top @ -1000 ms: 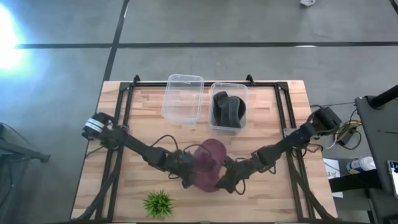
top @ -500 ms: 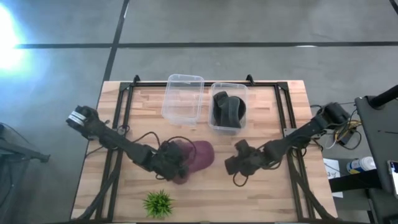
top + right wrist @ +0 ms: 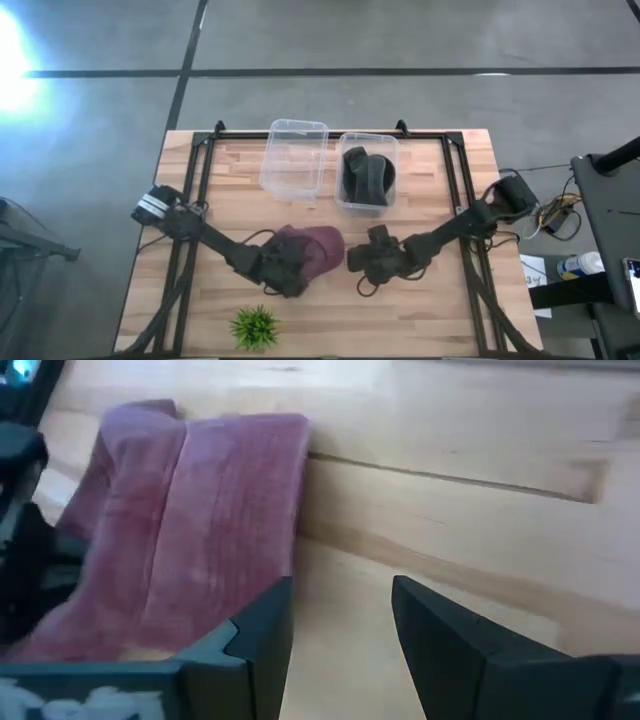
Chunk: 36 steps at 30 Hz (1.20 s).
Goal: Pick and place caps into container
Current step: Put the red cap into the left transparent container
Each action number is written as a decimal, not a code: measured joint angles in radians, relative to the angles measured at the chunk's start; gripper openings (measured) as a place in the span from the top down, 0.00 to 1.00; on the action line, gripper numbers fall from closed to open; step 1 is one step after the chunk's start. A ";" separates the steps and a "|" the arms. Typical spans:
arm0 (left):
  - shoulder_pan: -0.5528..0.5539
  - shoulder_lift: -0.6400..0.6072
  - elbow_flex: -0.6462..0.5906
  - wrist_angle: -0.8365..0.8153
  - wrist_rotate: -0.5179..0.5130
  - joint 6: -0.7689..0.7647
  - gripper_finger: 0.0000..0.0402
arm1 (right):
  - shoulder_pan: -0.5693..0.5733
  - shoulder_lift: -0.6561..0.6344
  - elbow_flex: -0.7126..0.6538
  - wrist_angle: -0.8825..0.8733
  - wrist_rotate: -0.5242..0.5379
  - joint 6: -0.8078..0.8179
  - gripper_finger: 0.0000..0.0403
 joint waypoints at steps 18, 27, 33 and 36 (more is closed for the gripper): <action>-0.006 0.059 -0.023 -0.007 0.181 0.141 1.00 | -0.027 0.077 -0.158 0.642 -0.104 -0.175 0.66; 0.012 0.060 -0.055 0.051 0.206 0.234 1.00 | -0.043 0.091 -0.172 0.640 -0.129 -0.198 0.66; 0.013 0.060 -0.066 0.054 0.224 0.228 1.00 | -0.052 0.092 -0.200 0.694 -0.154 -0.212 0.64; 0.021 0.060 -0.067 0.059 0.227 0.242 1.00 | -0.063 0.105 -0.200 0.737 -0.172 -0.256 0.64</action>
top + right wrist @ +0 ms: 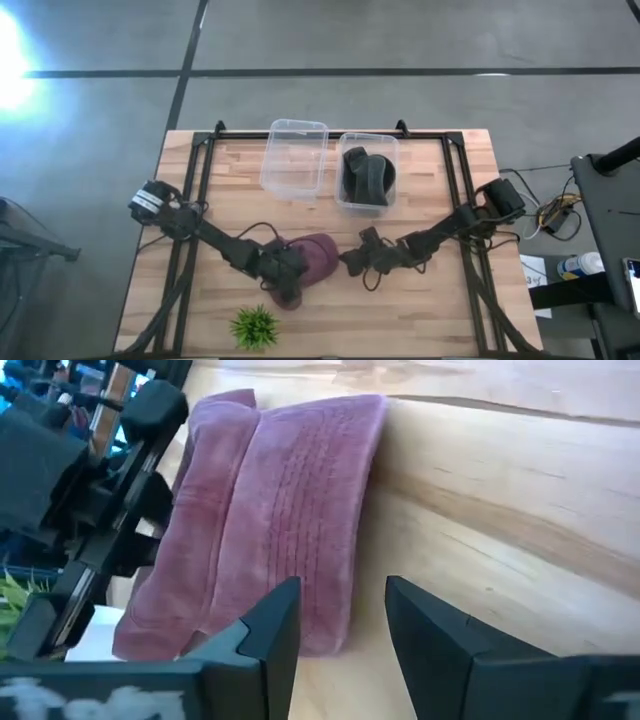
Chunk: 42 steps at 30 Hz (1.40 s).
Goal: Pick and place caps into container
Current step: Put the red cap into the left transparent container
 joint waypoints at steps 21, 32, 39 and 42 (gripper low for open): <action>0.103 0.002 -0.002 0.188 0.061 0.131 1.00 | -0.074 0.028 0.053 0.049 -0.136 -0.131 0.67; 0.088 -0.084 0.093 0.017 0.017 0.206 1.00 | -0.074 -0.011 0.113 0.103 -0.213 -0.179 0.84; 0.043 -0.290 0.149 -0.243 -0.150 0.115 1.00 | -0.067 -0.126 0.113 0.078 -0.267 -0.253 0.97; 0.012 -0.409 0.162 -0.290 -0.159 0.059 1.00 | -0.068 -0.212 0.114 0.028 -0.268 -0.297 0.97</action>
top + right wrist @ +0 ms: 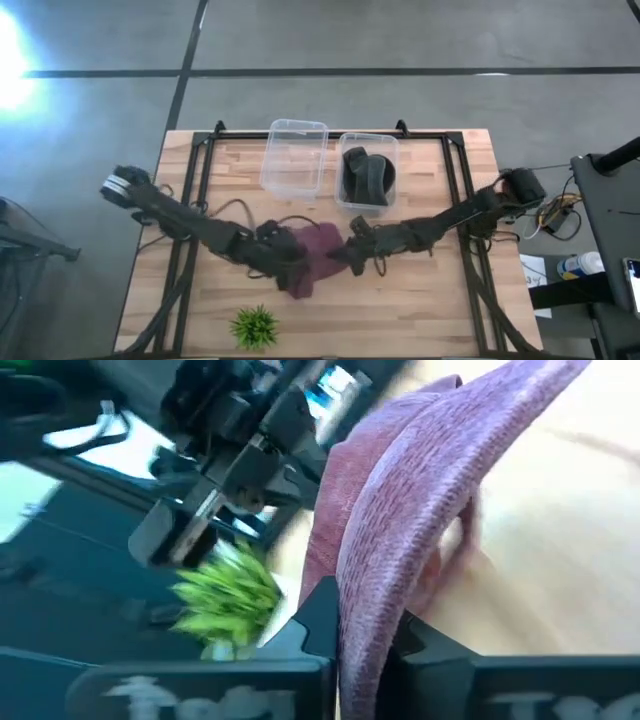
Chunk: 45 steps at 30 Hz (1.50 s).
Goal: Pick and place caps into container
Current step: Put the red cap into the left transparent container
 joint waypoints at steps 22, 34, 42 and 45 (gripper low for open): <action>-0.125 -0.406 -0.001 -0.043 -0.333 -0.022 1.00 | -0.417 -0.001 0.644 -0.771 0.145 -0.375 0.97; -0.134 -0.406 -0.003 -0.050 -0.337 0.018 1.00 | -0.562 0.383 1.032 -1.155 -0.083 -0.274 0.87; -0.134 -0.412 -0.005 -0.058 -0.347 0.018 1.00 | -0.514 0.352 1.183 -1.292 0.046 -0.488 0.59; -0.134 -0.418 -0.005 -0.047 -0.347 -0.004 1.00 | -0.487 0.278 1.193 -1.384 0.103 -0.598 0.54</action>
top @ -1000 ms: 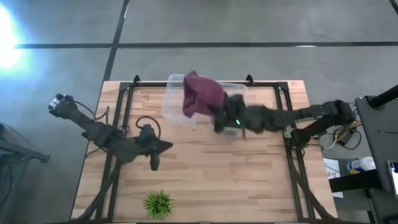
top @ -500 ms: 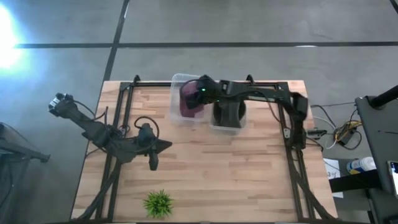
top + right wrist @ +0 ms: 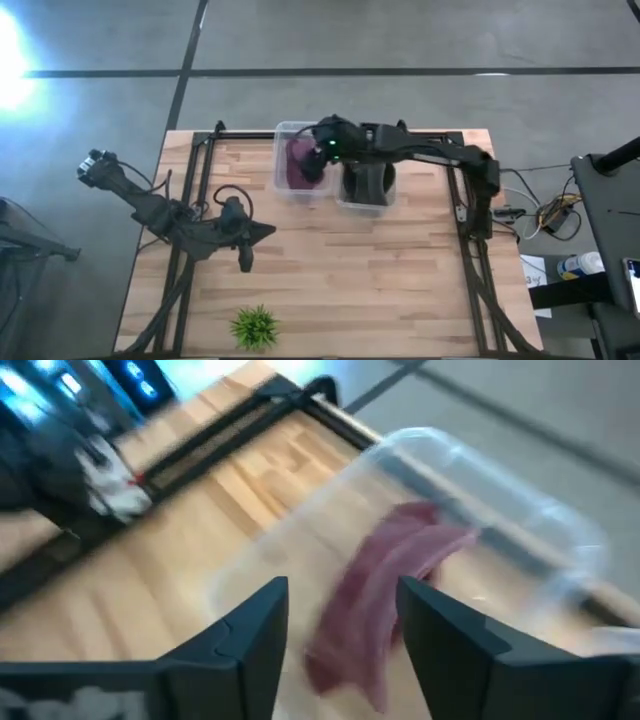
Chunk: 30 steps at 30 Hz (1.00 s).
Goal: Pick and place caps into container
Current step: Put the red cap into the left transparent container, then return to Home Position
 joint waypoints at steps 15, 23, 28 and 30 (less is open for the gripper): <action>0.173 -0.007 -0.320 0.707 0.445 0.266 1.00 | 0.406 -0.700 -0.869 0.423 0.055 0.114 0.58; 0.363 -0.224 -0.390 0.486 0.474 0.291 1.00 | 0.430 -0.993 -1.102 0.436 0.049 0.259 0.58; 0.373 -0.403 -0.398 0.385 0.481 0.355 1.00 | 0.453 -1.153 -1.313 0.615 0.043 0.170 0.57; 0.372 -0.469 -0.412 0.347 0.481 0.361 1.00 | 0.460 -1.204 -1.408 0.748 0.048 0.142 0.57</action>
